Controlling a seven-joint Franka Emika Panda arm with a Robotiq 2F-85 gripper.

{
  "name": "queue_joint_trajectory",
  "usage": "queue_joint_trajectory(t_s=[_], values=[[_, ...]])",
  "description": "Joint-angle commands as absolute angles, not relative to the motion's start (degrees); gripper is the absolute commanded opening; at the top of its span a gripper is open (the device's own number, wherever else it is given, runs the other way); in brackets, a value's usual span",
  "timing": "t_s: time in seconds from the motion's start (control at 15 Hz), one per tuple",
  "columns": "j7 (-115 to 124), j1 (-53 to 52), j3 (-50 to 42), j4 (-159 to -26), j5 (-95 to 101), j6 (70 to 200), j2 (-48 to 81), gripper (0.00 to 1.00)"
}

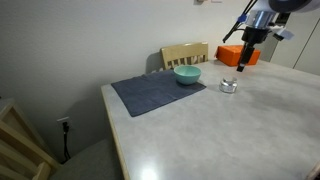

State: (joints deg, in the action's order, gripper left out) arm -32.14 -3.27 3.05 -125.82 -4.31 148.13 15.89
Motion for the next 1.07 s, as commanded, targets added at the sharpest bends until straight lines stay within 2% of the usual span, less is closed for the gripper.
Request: queue_joint_trajectory(t_s=[0.0, 1.0], values=[[-27.76, -1.97, 3.78, -123.23, -1.66, 152.04, 20.84, 1.00], [-17.76, -1.70, 4.11, -113.12, 4.21, 148.12, 31.09, 1.00]])
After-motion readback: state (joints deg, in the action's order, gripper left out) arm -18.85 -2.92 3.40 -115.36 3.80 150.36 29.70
